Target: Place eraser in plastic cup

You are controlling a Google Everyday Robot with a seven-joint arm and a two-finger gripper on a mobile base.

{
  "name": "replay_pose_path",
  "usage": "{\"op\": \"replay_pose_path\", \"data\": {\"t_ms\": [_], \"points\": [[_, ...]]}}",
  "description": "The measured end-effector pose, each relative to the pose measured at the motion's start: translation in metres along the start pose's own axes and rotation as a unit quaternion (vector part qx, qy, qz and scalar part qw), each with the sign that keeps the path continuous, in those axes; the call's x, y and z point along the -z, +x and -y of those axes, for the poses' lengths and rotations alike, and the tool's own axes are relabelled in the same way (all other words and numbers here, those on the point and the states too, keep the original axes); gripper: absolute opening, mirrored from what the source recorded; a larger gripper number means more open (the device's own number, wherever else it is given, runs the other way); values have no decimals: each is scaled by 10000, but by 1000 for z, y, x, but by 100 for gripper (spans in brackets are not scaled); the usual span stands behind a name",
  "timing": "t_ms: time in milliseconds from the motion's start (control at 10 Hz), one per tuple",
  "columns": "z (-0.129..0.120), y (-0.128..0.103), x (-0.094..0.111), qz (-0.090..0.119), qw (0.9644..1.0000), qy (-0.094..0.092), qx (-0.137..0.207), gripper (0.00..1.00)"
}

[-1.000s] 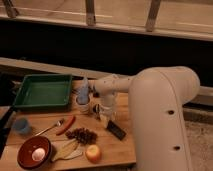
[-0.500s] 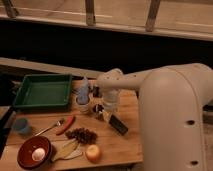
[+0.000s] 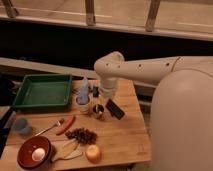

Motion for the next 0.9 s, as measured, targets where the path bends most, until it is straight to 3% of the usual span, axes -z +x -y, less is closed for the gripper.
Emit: {"op": "replay_pose_path", "data": {"t_ms": [400, 600, 900], "points": [[-18, -91, 46, 707, 9962, 78, 495, 0], [-32, -133, 82, 969, 9915, 172, 850, 0], [-62, -187, 111, 1289, 9814, 193, 1410, 0]]}}
